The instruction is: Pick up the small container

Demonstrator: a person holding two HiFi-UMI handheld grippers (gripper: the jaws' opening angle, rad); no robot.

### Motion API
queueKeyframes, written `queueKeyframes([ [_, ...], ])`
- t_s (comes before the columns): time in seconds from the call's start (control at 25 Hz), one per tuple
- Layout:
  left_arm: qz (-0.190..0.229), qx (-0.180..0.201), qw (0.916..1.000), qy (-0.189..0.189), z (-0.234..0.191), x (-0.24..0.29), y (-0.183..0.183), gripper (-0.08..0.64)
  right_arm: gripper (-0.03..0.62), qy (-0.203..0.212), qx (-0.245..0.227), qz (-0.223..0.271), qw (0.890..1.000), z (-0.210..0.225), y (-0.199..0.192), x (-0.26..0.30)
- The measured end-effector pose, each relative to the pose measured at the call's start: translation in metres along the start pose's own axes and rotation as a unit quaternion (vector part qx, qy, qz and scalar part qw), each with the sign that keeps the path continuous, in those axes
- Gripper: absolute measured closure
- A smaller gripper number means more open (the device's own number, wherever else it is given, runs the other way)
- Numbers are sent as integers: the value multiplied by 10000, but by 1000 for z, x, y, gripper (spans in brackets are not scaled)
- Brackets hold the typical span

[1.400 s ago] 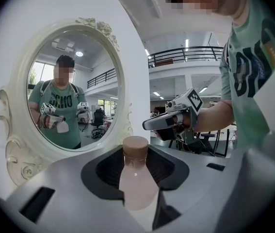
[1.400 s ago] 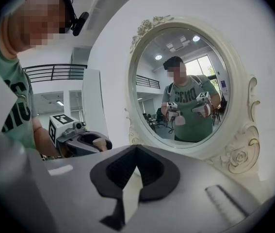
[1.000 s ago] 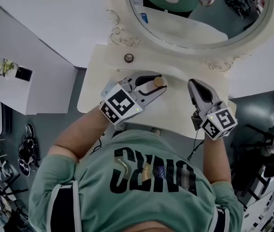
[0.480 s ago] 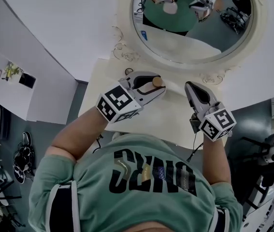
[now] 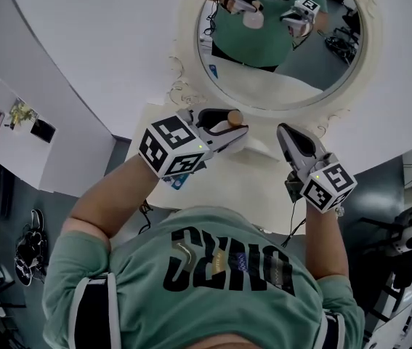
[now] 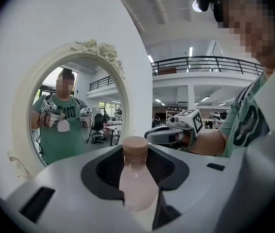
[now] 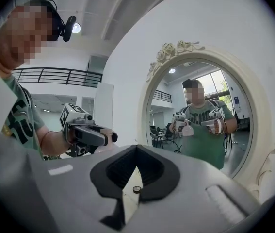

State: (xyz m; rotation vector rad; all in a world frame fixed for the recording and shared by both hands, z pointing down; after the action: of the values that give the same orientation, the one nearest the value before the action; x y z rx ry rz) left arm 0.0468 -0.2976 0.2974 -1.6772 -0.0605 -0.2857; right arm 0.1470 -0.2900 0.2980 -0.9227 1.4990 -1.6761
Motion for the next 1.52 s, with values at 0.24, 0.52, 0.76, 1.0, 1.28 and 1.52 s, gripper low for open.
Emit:
queueKeyframes([
  [0.24, 38, 4, 10000, -73, 0, -4, 26, 419, 584, 37, -71, 121, 9999, -1, 22, -1],
  [0.52, 55, 2, 9999, -128, 5, -7, 52, 419, 584, 9, -152, 182, 9997, -3, 40, -6],
  [0.76, 104, 20, 9998, -148, 4, -12, 76, 419, 584, 7, -238, 273, 9993, -2, 59, -7],
  [1.0, 76, 3, 9999, -151, 3, -16, 95, 419, 584, 14, -223, 341, 9992, -3, 78, -8],
  [1.28, 80, 74, 9998, -145, 2, -18, 112, 419, 584, -11, -225, 420, 9989, -1, 93, -7],
  [1.52, 80, 193, 9997, -105, 0, -22, 124, 419, 584, -33, -297, 500, 9983, 0, 106, -7],
])
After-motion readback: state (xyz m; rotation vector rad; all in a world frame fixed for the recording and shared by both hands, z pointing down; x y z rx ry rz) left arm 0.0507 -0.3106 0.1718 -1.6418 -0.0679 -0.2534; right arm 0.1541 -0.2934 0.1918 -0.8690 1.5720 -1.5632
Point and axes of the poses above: the fingertips, and each gripper's own axes: x forward along the fingers, z to its right, y out of its top, the point moved 1 cm from there along -x, backward along the fingers, and after that the axes turned 12 degrees about -y, right-handed, at the moved point
